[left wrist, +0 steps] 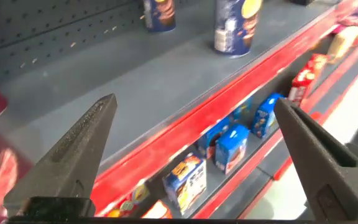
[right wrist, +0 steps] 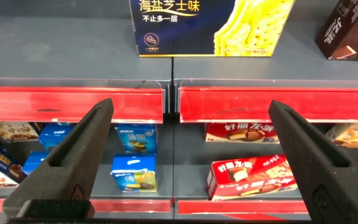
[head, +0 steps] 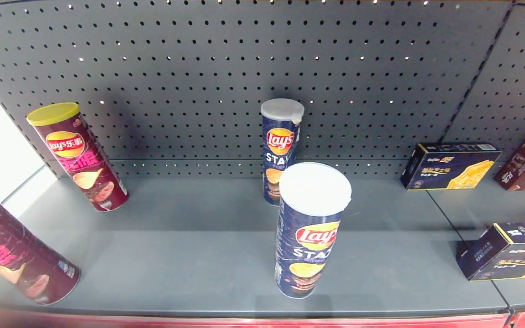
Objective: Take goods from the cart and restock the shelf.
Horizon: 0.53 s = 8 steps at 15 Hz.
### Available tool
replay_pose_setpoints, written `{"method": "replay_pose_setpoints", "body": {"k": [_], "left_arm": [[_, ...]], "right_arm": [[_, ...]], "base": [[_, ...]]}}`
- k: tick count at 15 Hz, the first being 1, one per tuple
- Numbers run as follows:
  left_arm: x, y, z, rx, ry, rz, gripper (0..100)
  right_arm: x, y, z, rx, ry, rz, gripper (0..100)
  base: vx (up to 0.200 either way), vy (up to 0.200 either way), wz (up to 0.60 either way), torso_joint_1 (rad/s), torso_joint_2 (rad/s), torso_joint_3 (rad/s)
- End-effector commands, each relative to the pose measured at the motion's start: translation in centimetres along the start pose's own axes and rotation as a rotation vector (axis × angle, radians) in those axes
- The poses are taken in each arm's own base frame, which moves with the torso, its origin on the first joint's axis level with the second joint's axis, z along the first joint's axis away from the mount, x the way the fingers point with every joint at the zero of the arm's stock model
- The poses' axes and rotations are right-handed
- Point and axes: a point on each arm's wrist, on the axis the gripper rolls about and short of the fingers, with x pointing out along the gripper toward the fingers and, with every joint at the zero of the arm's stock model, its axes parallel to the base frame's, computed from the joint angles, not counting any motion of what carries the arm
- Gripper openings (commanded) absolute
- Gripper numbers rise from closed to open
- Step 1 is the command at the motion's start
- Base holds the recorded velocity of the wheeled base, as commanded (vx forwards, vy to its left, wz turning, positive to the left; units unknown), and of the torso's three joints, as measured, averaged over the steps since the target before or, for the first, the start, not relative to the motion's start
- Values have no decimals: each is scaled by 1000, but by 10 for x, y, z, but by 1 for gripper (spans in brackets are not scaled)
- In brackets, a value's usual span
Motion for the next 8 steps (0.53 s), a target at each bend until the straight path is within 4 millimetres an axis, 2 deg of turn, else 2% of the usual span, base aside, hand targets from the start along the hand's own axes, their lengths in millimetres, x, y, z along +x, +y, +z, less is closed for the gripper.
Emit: {"method": "replay_pose_setpoints", "body": {"k": [1,4,6,8], "left_arm": [[-1,-3,-9,4,46,130,100],[-6,-10,-19,-14,100,247,100],[-18,-22,-31,-10,72,294,100],[-23,-27,-33,-2,15,327,100]], "right_arm": [[0,0,0,-1,1,0,100],[0,0,0,-1,3,0,100],[0,0,0,-1,1,0,100],[0,0,0,-1,1,0,100]], "base": [[0,0,0,0,0,0],[0,0,0,0,0,0],[0,0,0,0,0,0],[0,0,0,0,0,0]]}}
